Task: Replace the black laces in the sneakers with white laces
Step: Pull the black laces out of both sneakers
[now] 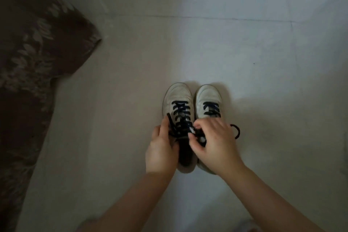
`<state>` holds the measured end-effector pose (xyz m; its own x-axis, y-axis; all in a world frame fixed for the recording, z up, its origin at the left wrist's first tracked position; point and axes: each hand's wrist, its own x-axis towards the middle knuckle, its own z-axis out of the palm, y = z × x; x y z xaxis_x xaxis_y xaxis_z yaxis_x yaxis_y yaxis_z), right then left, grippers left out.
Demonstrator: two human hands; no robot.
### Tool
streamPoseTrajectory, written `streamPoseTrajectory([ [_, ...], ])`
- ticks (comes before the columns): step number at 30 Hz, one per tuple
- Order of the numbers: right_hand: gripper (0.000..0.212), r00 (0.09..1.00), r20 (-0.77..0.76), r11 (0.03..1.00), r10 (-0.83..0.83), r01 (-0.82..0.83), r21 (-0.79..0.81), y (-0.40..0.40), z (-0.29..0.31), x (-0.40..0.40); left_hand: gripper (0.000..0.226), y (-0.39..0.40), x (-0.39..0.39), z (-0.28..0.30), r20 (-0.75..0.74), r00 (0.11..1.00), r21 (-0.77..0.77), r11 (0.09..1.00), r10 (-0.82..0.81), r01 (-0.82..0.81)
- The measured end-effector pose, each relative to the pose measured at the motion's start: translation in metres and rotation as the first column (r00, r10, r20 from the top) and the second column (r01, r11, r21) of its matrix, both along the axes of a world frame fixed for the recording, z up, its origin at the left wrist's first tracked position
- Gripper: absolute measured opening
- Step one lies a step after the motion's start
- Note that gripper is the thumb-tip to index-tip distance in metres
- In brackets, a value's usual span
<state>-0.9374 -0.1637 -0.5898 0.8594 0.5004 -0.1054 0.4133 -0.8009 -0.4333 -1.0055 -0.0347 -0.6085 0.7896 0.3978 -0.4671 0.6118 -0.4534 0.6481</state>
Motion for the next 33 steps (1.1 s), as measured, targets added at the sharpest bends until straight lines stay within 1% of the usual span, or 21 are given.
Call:
streamPoseTrajectory([
  [2, 0.030, 0.997, -0.070, 0.999, 0.019, -0.021, -0.026, -0.001, -0.003, 0.002, 0.054, 0.007, 0.006, -0.005, 0.057, 0.998, 0.026, 1.000, -0.012, 0.011],
  [3, 0.031, 0.994, -0.105, 1.000, 0.016, -0.017, -0.011, -0.001, -0.003, 0.003, 0.048, 0.011, 0.009, -0.006, 0.074, 0.997, 0.044, 0.999, -0.023, 0.020],
  [7, 0.032, 0.975, -0.224, 0.992, -0.011, 0.040, 0.123, -0.004, -0.004, 0.019, 0.040, 0.023, 0.021, -0.011, 0.089, 0.992, 0.053, 0.994, -0.095, 0.090],
  [9, 0.036, 0.939, -0.344, 0.991, 0.016, 0.029, 0.128, -0.006, -0.001, 0.029, 0.037, 0.029, 0.025, -0.013, 0.105, 0.984, 0.067, 0.988, -0.142, 0.136],
  [11, 0.040, 0.893, -0.445, 0.994, 0.072, -0.029, 0.104, -0.007, 0.002, 0.036, 0.031, 0.036, 0.027, -0.015, 0.104, 0.978, 0.057, 0.983, -0.182, 0.177],
  [13, 0.037, 0.871, -0.483, 0.993, 0.095, -0.051, 0.102, -0.006, 0.004, 0.041, 0.027, 0.039, 0.025, -0.015, 0.116, 0.966, 0.065, 0.972, -0.233, 0.226],
  [15, 0.027, 0.891, -0.446, 0.993, 0.084, -0.036, 0.116, -0.007, 0.004, 0.042, 0.029, 0.040, 0.023, -0.015, 0.165, 0.942, 0.135, 0.953, -0.290, 0.270],
  [16, 0.023, 0.907, -0.414, 0.992, 0.078, -0.029, 0.123, -0.007, 0.004, 0.041, 0.032, 0.040, 0.022, -0.015, 0.186, 0.929, 0.198, 0.938, -0.321, 0.284],
  [18, 0.016, 0.924, -0.373, 0.988, 0.081, -0.024, 0.155, -0.008, 0.002, 0.041, 0.032, 0.038, 0.022, -0.015, 0.210, 0.900, 0.373, 0.882, -0.383, 0.289],
  [19, 0.014, 0.926, -0.369, 0.986, 0.082, -0.022, 0.165, -0.008, 0.002, 0.041, 0.031, 0.036, 0.024, -0.014, 0.222, 0.887, 0.434, 0.856, -0.404, 0.281],
  [20, 0.013, 0.926, -0.368, 0.986, 0.085, -0.024, 0.167, -0.008, 0.002, 0.042, 0.030, 0.035, 0.025, -0.012, 0.233, 0.880, 0.465, 0.842, -0.415, 0.274],
  [24, 0.017, 0.923, -0.368, 0.988, 0.111, -0.064, 0.139, -0.007, 0.003, 0.049, 0.029, 0.038, 0.027, -0.007, 0.243, 0.877, 0.485, 0.835, -0.415, 0.260],
  [28, 0.019, 0.933, -0.335, 0.990, 0.129, -0.105, 0.090, -0.006, 0.003, 0.051, 0.027, 0.047, 0.027, -0.004, 0.221, 0.874, 0.473, 0.831, -0.433, 0.292],
  [30, 0.013, 0.946, -0.298, 0.990, 0.129, -0.106, 0.092, -0.008, 0.005, 0.052, 0.027, 0.053, 0.026, -0.002, 0.197, 0.899, 0.466, 0.844, -0.391, 0.265],
  [33, 0.006, 0.957, -0.266, 0.990, 0.120, -0.096, 0.103, -0.019, 0.008, 0.055, 0.020, 0.061, 0.023, -0.003, 0.172, 0.923, 0.450, 0.861, -0.344, 0.237],
])
